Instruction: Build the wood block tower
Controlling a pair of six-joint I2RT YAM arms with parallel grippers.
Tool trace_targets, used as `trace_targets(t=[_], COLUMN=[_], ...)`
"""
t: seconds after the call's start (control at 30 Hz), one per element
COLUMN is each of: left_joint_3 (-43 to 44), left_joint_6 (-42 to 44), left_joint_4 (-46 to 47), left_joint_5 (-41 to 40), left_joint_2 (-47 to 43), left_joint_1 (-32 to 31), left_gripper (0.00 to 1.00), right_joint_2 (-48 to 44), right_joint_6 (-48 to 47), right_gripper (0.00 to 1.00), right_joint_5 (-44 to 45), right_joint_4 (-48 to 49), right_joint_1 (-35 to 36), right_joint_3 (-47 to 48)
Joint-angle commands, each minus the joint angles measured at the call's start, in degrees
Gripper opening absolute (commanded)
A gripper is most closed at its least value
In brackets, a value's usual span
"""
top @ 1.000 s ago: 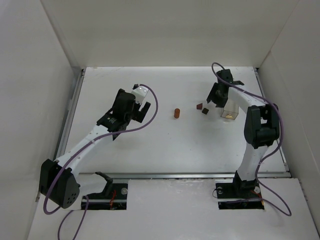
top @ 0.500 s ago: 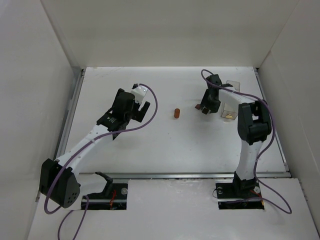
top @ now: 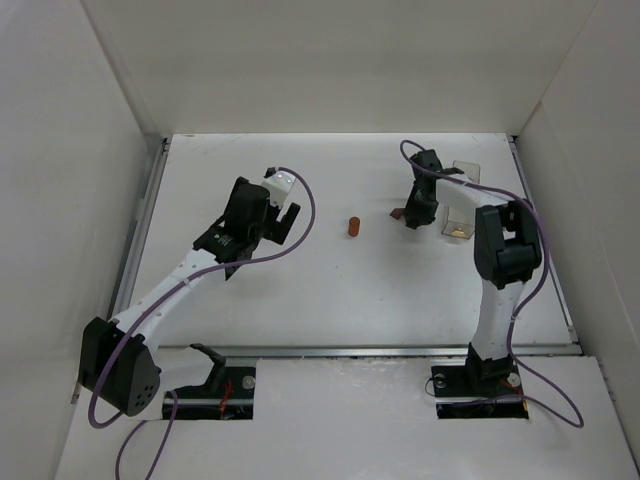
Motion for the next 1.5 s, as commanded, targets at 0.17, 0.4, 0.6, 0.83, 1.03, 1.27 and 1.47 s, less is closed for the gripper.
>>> trace_targets(t=[0.17, 0.4, 0.6, 0.83, 1.03, 1.27, 1.47], left_joint_3=[-0.3, -0.8, -1.4, -1.4, -2.0, -2.0, -2.0], left_joint_6=[-0.1, -0.7, -1.2, -1.2, -1.2, -1.2, -1.2], left_joint_4=[2.2, 3.3, 3.3, 3.3, 3.3, 3.3, 3.3], left_joint_5=[0.5, 0.5, -0.6, -1.2, -0.7, -0.7, -0.7], left_joint_2=[-0.9, -0.9, -1.5, -2.0, -2.0, -2.0, -2.0], left_joint_1=[0.4, 0.4, 0.4, 0.4, 0.4, 0.4, 0.4], left_gripper=[1.00, 1.00, 1.00, 1.00, 1.00, 1.00, 1.00], right_joint_2=[-8.4, -12.6, -4.9, -0.7, 1.0, 1.6, 2.1], right_joint_6=[-4.1, -7.3, -5.3, -6.5, -8.3, -8.3, -8.3], right_gripper=[0.00, 0.00, 0.00, 0.00, 0.00, 0.00, 0.00], right_joint_5=[13.2, 7.7, 6.3, 6.3, 6.3, 4.6, 4.1], right_joint_4=[-9.3, -11.0, -15.0, -14.5, -13.9, -12.2, -12.2], right_joint_1=[6.6, 17.6, 24.3, 24.9, 24.3, 23.1, 22.6], right_joint_3=[8.2, 10.8, 16.8, 21.5, 22.8, 21.6, 21.1])
